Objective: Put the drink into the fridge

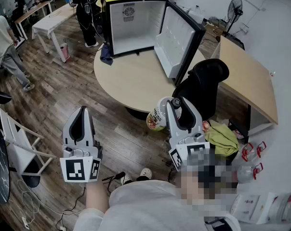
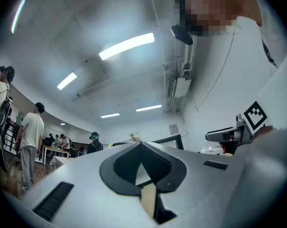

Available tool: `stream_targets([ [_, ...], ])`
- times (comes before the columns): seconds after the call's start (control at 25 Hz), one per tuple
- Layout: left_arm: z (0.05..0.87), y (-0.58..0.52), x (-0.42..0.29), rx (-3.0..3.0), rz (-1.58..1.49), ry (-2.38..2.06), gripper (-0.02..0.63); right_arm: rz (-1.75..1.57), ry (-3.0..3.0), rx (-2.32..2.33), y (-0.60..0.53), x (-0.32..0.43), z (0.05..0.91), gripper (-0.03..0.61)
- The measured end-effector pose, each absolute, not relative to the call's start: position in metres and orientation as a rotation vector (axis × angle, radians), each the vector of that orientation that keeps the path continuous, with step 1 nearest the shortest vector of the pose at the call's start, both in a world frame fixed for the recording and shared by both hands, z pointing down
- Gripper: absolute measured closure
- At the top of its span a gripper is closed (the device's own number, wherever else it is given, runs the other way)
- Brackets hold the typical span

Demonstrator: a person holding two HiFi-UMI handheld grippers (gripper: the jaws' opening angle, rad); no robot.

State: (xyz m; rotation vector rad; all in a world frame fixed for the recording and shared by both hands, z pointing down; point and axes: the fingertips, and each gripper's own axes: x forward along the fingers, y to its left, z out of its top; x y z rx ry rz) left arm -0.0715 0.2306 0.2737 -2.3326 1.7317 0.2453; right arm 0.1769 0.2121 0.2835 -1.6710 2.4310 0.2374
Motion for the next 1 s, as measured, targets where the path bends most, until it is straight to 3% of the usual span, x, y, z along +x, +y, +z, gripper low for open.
stream_targets([
  [1.0,0.263,0.217,-0.022,-2.237,0.279,1.756,0.606,0.211,2.487,-1.544,0.178,0.21,0.288,0.42],
])
